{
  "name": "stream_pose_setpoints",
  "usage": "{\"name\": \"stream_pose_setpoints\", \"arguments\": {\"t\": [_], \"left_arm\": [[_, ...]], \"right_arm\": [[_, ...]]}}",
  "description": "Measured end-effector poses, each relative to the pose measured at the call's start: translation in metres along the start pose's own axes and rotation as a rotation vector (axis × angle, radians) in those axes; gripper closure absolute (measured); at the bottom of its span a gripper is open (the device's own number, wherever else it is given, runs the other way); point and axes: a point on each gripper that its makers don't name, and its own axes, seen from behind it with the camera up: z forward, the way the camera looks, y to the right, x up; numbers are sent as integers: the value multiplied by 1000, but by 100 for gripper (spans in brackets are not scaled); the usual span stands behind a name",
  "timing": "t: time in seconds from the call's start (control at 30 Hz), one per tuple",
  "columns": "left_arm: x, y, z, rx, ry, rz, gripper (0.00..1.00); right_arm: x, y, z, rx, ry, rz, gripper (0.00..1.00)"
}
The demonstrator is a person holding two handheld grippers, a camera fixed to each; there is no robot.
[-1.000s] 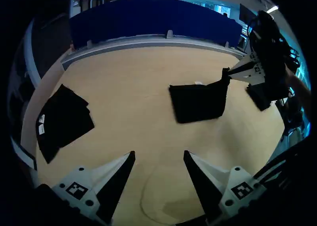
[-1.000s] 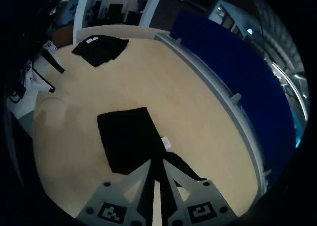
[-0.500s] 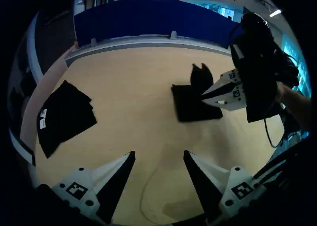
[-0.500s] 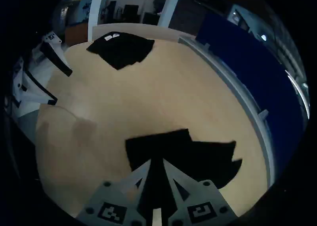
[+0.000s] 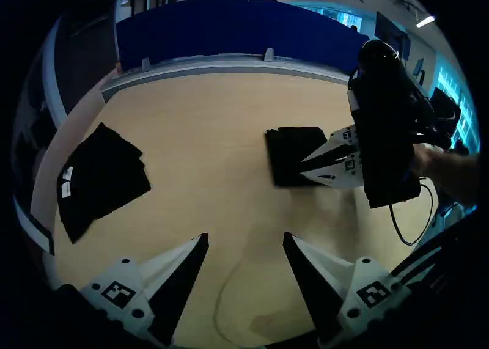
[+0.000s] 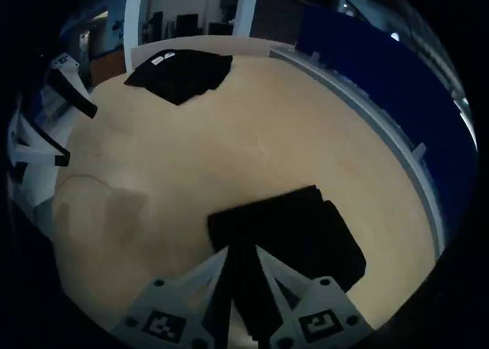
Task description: Fold towel
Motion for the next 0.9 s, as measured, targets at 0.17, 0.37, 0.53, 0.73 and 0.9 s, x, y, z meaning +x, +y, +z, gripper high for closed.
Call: {"name": "stream_pose_setpoints", "arguments": {"t": [0.17, 0.37, 0.53, 0.73, 0.9], "left_arm": [[1, -1, 0, 1, 1, 6, 10], [5, -2, -3, 3, 5, 6, 10], [8, -3, -4, 9, 10, 6, 10], [10, -4, -6, 12, 13, 2, 10], [9, -2, -5, 14, 14, 3, 10]], "right_arm": [[6, 7, -9, -9, 30, 33, 37], [5, 12, -22, -14, 52, 80, 29], [-15, 16, -33, -38, 31, 117, 28], [-50, 18, -45, -64, -8, 173, 27], [-74, 18, -56, -80, -38, 211, 27]]}}
